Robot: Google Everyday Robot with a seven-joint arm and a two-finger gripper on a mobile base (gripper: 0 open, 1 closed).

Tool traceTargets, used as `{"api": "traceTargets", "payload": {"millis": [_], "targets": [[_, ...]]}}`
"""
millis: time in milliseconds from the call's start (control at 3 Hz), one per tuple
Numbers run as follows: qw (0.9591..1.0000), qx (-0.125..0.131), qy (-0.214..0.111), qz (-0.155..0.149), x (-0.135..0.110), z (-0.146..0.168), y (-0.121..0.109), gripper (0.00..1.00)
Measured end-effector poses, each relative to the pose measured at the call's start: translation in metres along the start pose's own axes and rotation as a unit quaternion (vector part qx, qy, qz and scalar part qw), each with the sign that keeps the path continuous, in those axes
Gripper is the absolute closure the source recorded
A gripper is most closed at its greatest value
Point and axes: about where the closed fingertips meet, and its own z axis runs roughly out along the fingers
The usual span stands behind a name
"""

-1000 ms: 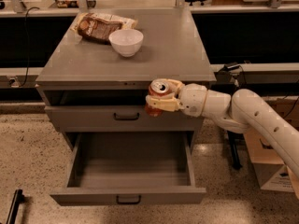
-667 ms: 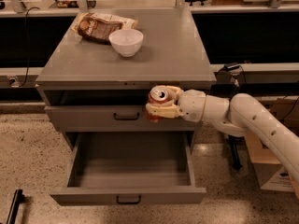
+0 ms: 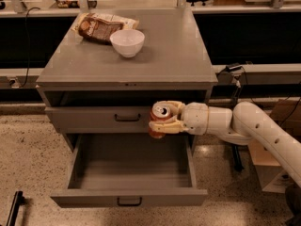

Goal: Place coke can into middle drawer

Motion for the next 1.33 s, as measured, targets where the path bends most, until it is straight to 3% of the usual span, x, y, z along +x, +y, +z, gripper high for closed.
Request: {"api": "traceTargets", "payload": {"millis": [333,667,1000,1333], "targets": [[0.9997,0.006,0.022,0.002,0.006,0.005,-0.003,1.0],[0.9964,0.039,0.075,0.005,0.06,-0.004,-0.008,1.0],[0.9917,0.055,0.116,0.005,0.123,-0.025,-0.002,1.0],[0.9913,0.053,0.121,0.004,0.174,-0.035,0.002,1.0]]}}
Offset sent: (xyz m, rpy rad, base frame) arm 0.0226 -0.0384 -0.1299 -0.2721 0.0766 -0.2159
